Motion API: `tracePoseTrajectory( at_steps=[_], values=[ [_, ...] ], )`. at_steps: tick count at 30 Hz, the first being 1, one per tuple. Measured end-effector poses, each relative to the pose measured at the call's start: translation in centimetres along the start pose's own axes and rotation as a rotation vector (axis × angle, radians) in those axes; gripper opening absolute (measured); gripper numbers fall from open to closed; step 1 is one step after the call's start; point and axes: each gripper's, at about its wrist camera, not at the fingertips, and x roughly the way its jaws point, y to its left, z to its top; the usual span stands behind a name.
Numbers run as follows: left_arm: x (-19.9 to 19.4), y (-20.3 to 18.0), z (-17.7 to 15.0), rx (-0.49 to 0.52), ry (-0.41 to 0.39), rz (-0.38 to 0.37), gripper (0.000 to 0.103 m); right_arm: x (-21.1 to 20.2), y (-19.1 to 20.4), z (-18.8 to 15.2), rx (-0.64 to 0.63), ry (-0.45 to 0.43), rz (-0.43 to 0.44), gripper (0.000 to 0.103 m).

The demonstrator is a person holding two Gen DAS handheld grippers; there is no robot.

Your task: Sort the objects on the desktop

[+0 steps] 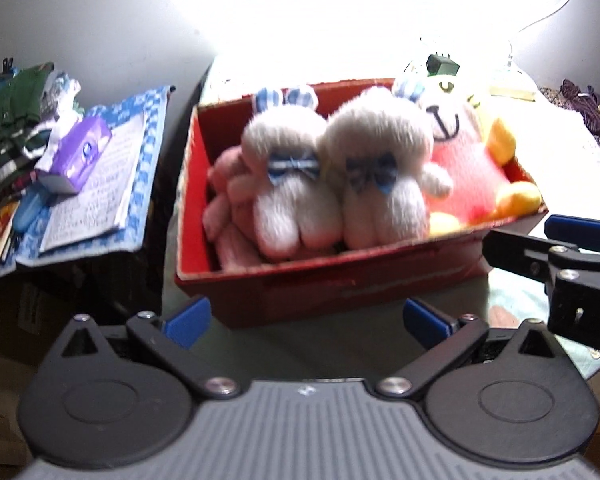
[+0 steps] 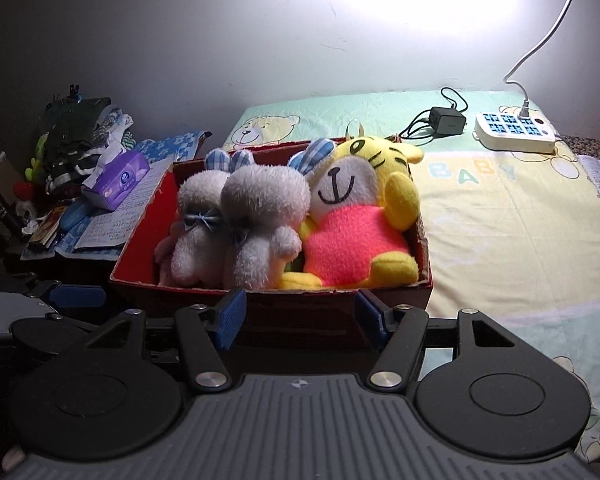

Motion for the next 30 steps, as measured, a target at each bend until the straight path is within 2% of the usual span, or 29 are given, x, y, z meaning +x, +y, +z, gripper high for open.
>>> tracePoseTrajectory(
  at_steps=[6,13,17,25,30],
  values=[
    [0.2,0.9,2.0,-0.007,-0.028,-0.004,0.103,-0.2,0.7,1.4,0.014,-0.061,-0.072,0.066],
    [1.8,1.3,4.0,-0.034,0.015,0.027,0.103,1.0,-0.4,3.2,0.143,-0.053,-0.133,0.072],
    [2.7,1.5,5.0,-0.055,0.025,0.051,0.103,2.0,-0.9,4.3,0.147,-0.054,-0.159,0.076],
    [4.3,2.1,6.6,-0.109,0.059,0.062,0.103,4.8,-1.2,5.9,0.097,0.029,-0.143,0.078],
    [5.2,1.6,7.0,-0.084,0.077,0.070,0.103,6.2,-0.9,6.2,0.029,0.096,-0.164,0.078]
  ],
)
